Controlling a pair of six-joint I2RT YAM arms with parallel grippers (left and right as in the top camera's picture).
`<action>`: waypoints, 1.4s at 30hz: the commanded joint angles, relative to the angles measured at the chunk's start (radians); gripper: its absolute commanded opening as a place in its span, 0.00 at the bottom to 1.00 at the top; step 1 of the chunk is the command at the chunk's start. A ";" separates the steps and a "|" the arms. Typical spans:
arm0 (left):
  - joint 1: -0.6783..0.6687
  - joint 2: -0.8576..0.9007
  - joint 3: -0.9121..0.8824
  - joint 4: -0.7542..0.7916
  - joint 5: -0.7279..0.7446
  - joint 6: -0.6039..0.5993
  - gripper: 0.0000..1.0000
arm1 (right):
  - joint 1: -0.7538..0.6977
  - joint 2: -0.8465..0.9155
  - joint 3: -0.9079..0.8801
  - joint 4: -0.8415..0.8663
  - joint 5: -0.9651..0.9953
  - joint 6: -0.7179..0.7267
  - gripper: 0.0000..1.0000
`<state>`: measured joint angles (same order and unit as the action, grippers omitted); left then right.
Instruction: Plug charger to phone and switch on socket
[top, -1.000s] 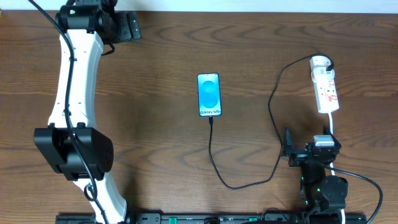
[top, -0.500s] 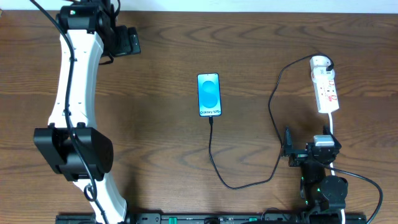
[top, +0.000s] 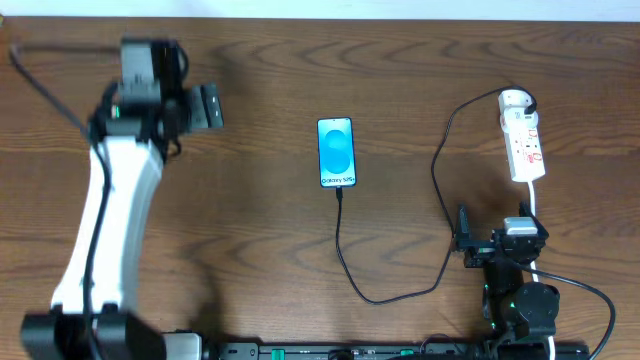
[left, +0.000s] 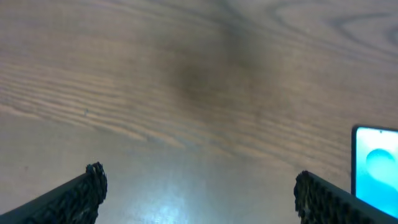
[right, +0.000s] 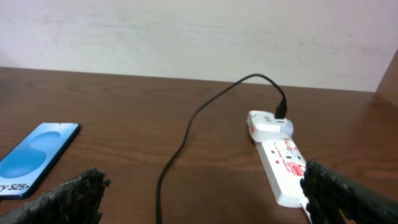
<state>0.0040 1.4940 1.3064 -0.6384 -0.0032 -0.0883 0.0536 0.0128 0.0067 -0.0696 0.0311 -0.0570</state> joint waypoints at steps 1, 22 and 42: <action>0.002 -0.119 -0.200 0.140 -0.008 0.017 0.98 | -0.008 -0.007 -0.001 -0.005 -0.007 -0.011 0.99; 0.002 -0.520 -0.818 0.757 0.047 0.096 0.98 | -0.008 -0.007 -0.001 -0.005 -0.007 -0.011 0.99; 0.002 -0.959 -1.147 0.891 0.047 0.122 0.98 | -0.008 -0.007 -0.001 -0.005 -0.007 -0.011 0.99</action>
<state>0.0040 0.6056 0.2024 0.2440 0.0463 0.0090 0.0536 0.0120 0.0067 -0.0700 0.0292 -0.0597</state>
